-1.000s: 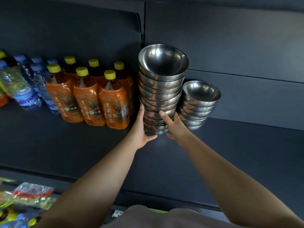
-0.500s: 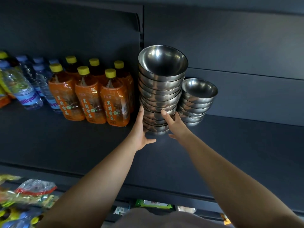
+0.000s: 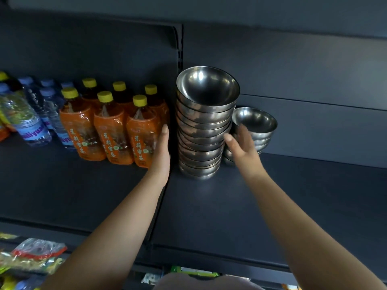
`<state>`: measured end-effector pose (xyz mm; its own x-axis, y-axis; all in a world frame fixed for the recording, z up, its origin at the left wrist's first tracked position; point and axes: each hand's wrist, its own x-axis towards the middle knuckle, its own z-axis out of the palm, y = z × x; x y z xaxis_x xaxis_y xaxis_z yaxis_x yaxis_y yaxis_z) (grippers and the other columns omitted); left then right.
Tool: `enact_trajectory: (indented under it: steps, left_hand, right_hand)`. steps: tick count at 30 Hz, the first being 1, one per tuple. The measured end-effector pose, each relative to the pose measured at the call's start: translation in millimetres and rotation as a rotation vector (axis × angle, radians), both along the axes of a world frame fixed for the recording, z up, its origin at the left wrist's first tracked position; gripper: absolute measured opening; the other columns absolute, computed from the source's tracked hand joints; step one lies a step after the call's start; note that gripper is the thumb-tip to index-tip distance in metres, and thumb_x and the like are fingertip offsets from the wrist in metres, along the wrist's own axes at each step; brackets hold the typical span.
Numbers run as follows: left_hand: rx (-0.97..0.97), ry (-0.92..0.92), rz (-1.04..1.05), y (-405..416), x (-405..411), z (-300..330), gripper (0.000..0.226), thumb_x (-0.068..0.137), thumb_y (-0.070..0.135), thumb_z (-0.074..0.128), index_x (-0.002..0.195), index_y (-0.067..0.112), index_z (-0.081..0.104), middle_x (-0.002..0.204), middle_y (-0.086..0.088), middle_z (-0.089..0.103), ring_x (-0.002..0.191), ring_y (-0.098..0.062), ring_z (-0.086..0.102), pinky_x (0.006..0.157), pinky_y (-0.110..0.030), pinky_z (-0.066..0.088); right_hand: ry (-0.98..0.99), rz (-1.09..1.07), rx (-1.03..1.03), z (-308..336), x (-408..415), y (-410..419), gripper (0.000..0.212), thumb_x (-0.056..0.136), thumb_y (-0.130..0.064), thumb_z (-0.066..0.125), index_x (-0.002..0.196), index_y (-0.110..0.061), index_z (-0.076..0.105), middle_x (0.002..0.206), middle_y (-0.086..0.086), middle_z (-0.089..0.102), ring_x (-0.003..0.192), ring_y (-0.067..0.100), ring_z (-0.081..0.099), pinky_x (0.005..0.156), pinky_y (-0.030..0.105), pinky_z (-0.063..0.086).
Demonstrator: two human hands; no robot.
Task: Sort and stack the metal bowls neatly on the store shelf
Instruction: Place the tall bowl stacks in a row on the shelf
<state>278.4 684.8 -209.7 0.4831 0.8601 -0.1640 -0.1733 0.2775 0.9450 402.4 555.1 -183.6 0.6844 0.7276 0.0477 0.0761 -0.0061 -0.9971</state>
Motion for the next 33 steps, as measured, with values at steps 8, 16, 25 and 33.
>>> enact_trajectory:
  steps: [8,16,25,33]
  left_hand:
    - [0.123,-0.227,0.013,13.8,37.2,50.0,0.080,0.081,0.065,0.043,0.146,0.020,0.029,0.149,0.004,0.035,0.135,-0.012,0.035,0.110,-0.029,0.028]
    - [0.034,-0.145,0.058,16.3,47.0,39.9,0.100,0.062,0.078,0.040,0.146,0.023,0.029,0.149,0.001,0.036,0.134,-0.016,0.037,0.114,-0.039,0.027]
    - [0.117,-0.097,0.145,10.8,51.1,34.7,0.058,0.096,0.052,0.027,0.136,0.014,0.045,0.136,0.002,0.048,0.124,-0.014,0.044,0.111,-0.032,0.030]
    - [0.152,-0.111,0.198,8.3,57.0,29.5,0.056,0.098,0.049,0.023,0.136,0.014,0.044,0.138,-0.004,0.049,0.127,-0.018,0.044,0.112,-0.036,0.029]
  right_hand:
    - [0.072,-0.057,0.102,41.9,3.6,34.5,0.073,0.083,-0.068,0.044,0.140,-0.023,0.044,0.138,-0.011,0.050,0.124,0.003,0.045,0.103,0.017,0.037]
    - [0.286,-0.067,0.145,30.2,9.5,58.7,0.069,0.092,-0.065,0.023,0.137,-0.020,0.049,0.139,0.002,0.052,0.131,0.016,0.044,0.115,0.036,0.027]
    - [0.266,-0.115,0.197,18.9,8.6,65.8,0.079,0.076,-0.075,0.032,0.132,-0.023,0.053,0.130,0.001,0.060,0.123,0.017,0.053,0.113,0.041,0.032]
    - [0.277,-0.140,0.194,17.3,9.5,67.2,0.087,0.070,-0.078,0.033,0.136,-0.023,0.049,0.134,0.001,0.057,0.126,0.017,0.050,0.113,0.040,0.032]
